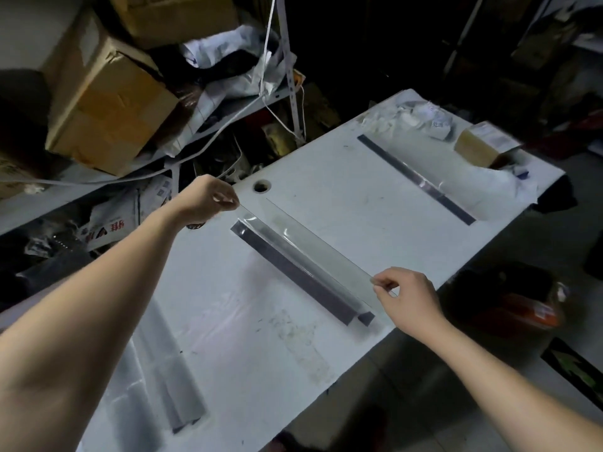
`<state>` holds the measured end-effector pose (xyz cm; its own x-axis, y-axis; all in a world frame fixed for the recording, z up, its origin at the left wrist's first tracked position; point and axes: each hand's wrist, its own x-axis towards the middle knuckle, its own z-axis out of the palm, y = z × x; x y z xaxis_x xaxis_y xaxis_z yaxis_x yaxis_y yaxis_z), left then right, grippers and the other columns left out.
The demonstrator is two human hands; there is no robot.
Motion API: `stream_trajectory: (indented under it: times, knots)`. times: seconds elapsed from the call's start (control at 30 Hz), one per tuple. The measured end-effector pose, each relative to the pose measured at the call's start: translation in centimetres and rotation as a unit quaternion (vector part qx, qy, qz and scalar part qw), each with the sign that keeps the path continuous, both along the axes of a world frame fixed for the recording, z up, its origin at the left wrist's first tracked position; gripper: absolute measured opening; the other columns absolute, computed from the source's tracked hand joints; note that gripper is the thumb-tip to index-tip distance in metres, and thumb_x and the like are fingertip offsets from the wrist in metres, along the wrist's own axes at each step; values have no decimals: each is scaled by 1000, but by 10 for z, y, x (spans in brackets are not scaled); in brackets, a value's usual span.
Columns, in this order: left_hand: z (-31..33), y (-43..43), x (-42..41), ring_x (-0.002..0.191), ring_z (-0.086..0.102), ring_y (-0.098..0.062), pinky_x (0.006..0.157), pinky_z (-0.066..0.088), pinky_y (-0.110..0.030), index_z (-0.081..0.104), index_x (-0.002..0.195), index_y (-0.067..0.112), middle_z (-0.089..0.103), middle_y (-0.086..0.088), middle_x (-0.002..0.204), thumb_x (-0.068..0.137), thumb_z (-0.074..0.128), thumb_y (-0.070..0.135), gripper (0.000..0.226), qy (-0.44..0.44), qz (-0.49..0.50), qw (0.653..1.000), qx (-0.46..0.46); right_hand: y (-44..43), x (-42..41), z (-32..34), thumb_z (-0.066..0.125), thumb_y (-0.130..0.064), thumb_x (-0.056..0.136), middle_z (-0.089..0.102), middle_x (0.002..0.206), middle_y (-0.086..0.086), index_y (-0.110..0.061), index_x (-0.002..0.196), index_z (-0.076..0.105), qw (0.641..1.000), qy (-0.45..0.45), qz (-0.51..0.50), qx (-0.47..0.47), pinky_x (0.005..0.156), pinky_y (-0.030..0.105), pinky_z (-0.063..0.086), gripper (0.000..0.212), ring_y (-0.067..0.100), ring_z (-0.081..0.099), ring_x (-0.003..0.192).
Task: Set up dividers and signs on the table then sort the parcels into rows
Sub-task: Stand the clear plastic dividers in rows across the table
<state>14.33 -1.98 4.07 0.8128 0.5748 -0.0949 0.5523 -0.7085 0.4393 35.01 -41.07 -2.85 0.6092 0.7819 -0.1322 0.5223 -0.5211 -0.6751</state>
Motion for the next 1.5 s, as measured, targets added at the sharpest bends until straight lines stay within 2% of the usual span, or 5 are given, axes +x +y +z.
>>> stream_trajectory:
  times: [0.53, 0.67, 0.93, 1.33, 1.5]
  knots:
    - [-13, 34, 208, 76, 66, -5, 76, 51, -24, 79, 89, 15, 71, 6, 81, 87, 81, 11, 5, -12, -46, 999, 24, -24, 153, -8, 73, -10, 92, 69, 93, -15, -14, 106, 76, 999, -3, -49, 12, 79, 10, 48, 15, -4, 63, 90]
    - [-30, 60, 231, 84, 71, -12, 80, 56, -29, 79, 89, 19, 72, 7, 85, 86, 81, 12, 8, -3, -47, 999, 1, -18, 168, -18, 75, -9, 90, 70, 93, -15, -15, 105, 76, 998, 8, -63, 0, 84, 24, 59, 16, 0, 66, 91]
    - [-62, 106, 239, 84, 72, -15, 83, 56, -30, 79, 94, 8, 75, -2, 87, 86, 80, 6, 8, 6, -31, 999, -22, -2, 163, -40, 77, -2, 86, 70, 86, -19, -19, 94, 76, 997, 28, -64, 20, 79, 17, 58, 19, -1, 65, 94]
    - [-87, 141, 282, 81, 64, -6, 72, 47, -15, 77, 93, 8, 71, 0, 90, 88, 77, 2, 8, -31, -46, 998, -32, 13, 174, -53, 77, 1, 85, 69, 91, -23, -23, 88, 74, 994, 26, -106, 27, 73, 35, 63, 24, 5, 67, 91]
    - [-91, 147, 299, 86, 67, -16, 81, 51, -24, 78, 96, 5, 73, -4, 93, 87, 77, 1, 10, -41, -58, 997, -21, 17, 173, -55, 76, 2, 85, 69, 86, -19, -22, 84, 74, 993, 23, -109, 35, 67, 41, 63, 25, 9, 66, 87]
